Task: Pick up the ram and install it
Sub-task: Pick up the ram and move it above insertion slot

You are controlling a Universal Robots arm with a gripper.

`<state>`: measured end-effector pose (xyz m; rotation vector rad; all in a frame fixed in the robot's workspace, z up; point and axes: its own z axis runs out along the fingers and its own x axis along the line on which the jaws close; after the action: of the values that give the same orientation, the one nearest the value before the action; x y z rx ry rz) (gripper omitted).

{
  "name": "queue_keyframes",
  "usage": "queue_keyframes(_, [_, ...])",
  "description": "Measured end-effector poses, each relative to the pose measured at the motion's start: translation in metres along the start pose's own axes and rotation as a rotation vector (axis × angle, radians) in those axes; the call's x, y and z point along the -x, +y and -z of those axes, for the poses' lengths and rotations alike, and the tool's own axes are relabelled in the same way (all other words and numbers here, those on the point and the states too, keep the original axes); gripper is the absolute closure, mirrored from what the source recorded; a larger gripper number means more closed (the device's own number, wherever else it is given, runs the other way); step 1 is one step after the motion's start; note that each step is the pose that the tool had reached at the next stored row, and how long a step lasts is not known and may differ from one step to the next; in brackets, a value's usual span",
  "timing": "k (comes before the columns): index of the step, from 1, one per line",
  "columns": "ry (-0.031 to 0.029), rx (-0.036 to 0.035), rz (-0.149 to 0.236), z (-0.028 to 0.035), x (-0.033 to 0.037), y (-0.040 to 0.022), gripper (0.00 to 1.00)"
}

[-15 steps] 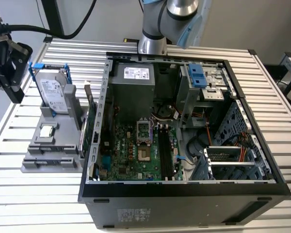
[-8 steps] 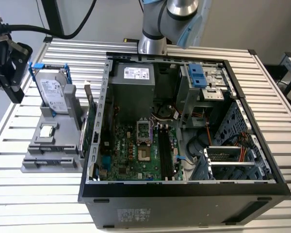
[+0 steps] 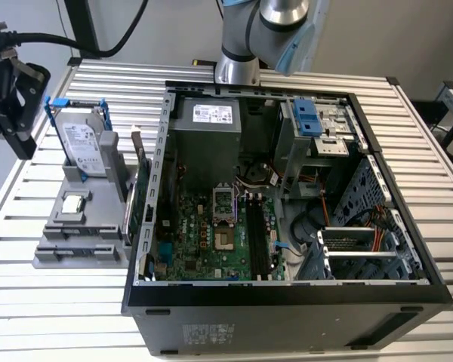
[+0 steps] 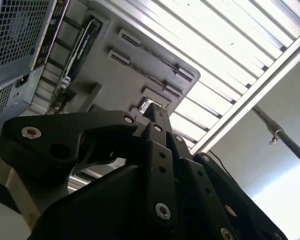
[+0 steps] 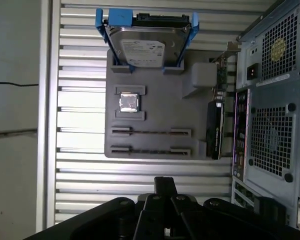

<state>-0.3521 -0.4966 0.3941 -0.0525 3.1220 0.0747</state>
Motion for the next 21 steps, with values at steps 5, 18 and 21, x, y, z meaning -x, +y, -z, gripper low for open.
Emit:
queue_keyframes(5, [0.0025,-0.0011,0.052,0.0014,-0.0003,0.0001,1.0])
queue_keyframes(18, [0.0111,-0.0072,0.222,0.0045,-0.0009,0.0003,1.0])
queue_keyframes(21, [0.0138,-0.0094,0.271,0.005,-0.001,0.0003,1.0])
